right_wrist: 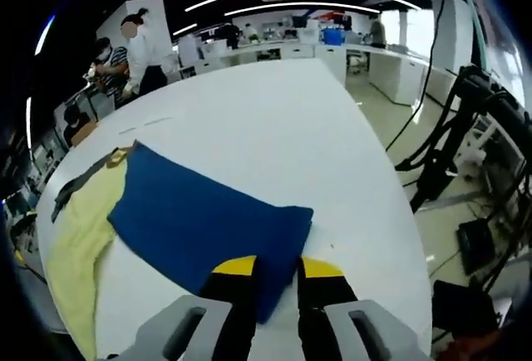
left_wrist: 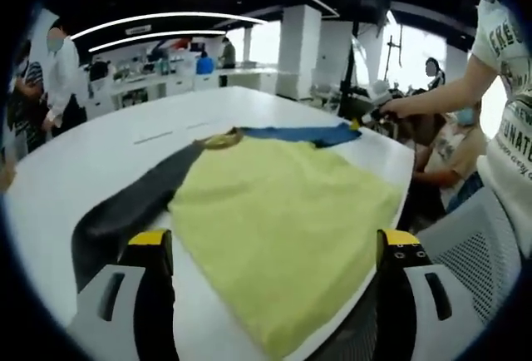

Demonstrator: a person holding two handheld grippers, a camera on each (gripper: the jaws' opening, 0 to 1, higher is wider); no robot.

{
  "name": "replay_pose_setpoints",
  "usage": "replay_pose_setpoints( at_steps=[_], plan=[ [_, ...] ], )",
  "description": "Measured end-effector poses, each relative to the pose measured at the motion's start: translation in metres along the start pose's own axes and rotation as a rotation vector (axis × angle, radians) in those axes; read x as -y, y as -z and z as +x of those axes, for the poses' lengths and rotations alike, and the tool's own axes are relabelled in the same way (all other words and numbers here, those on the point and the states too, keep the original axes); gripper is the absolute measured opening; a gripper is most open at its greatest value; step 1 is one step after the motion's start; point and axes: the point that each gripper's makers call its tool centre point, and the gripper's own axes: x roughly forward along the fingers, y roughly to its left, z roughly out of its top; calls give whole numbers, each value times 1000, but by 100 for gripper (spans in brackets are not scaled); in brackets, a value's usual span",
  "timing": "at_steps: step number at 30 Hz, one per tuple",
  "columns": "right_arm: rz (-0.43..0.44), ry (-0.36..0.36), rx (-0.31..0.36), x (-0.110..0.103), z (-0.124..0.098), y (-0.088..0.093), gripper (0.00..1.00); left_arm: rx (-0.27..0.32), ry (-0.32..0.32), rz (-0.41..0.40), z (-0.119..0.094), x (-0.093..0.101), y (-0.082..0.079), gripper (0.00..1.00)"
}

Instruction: Fold the garment on the visible template until the final outline fits inside the template.

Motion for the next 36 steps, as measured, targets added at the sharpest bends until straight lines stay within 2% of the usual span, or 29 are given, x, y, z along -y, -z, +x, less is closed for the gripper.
replay_pose_setpoints(
  at_steps=[3,7,10,19,20,26,36],
  plan=[
    [11,2,7,-5,-5,-1,9,-1,-2,-8,-1,-2,2,99],
    [25,9,5,13,5,-5,4,-3,2,-7,0,-1,2,99],
    [34,9,6,5,-1,-4,0,-5,1,-5,0,-1,2,99],
    [35,-37,12,-25,-18,-14,0,-5,-17,0,-4,-5,2,99],
    [27,-39,7,-18,-13,-18,0,-5,-18,0,-4,-6,2,99],
    [0,-52,2,-12,-3,-28,0,-6,-24,-3,-5,-10,5,99],
    [20,-72,9,-12,7,-42,0,-5,-31,-3,-6,-11,5,99]
  ],
)
